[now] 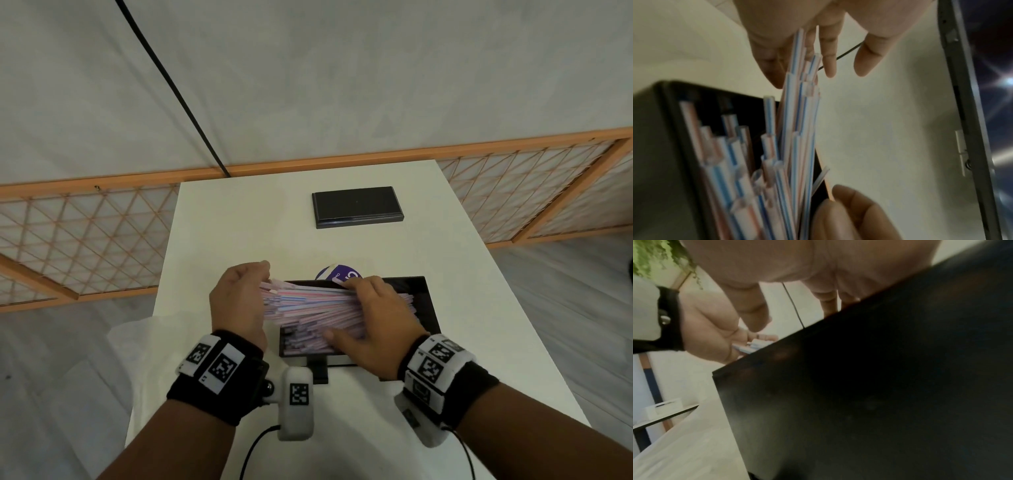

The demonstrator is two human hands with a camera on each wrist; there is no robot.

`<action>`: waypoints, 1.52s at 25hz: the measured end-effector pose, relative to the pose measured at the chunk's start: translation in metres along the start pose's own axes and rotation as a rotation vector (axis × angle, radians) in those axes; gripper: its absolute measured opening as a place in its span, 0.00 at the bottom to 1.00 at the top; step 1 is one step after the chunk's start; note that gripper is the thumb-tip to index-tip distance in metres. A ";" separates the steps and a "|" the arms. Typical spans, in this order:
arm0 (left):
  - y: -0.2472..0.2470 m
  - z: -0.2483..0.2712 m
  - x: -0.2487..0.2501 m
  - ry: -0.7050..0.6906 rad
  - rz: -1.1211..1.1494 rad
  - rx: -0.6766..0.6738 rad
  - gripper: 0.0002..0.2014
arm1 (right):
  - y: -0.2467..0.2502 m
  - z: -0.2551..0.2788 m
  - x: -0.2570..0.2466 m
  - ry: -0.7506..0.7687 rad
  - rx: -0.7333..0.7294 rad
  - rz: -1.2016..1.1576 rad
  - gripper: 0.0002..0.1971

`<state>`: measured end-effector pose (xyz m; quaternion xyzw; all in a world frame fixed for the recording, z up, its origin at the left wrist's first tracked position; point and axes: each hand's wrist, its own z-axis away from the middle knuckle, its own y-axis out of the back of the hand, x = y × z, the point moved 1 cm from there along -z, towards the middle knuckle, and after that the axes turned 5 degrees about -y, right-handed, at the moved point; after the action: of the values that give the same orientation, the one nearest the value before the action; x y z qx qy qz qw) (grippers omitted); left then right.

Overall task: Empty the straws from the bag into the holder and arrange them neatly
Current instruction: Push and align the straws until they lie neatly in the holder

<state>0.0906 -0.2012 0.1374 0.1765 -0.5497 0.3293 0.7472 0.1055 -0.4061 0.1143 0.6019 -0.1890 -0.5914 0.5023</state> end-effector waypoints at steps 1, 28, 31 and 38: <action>0.000 -0.001 -0.001 0.027 0.019 0.010 0.04 | 0.004 0.001 0.006 -0.006 -0.038 0.031 0.48; 0.001 -0.003 -0.001 -0.456 -1.086 -0.159 0.08 | -0.002 -0.005 -0.004 -0.057 -0.043 0.169 0.33; -0.006 -0.006 0.002 -0.416 -1.151 -0.122 0.07 | 0.000 -0.003 -0.001 -0.074 -0.054 0.153 0.32; -0.008 -0.007 0.009 -0.357 -1.182 -0.108 0.04 | 0.000 -0.002 -0.002 -0.091 -0.071 0.141 0.30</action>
<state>0.1032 -0.2000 0.1437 0.4654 -0.4913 -0.2032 0.7076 0.1065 -0.4036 0.1155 0.5415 -0.2323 -0.5875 0.5546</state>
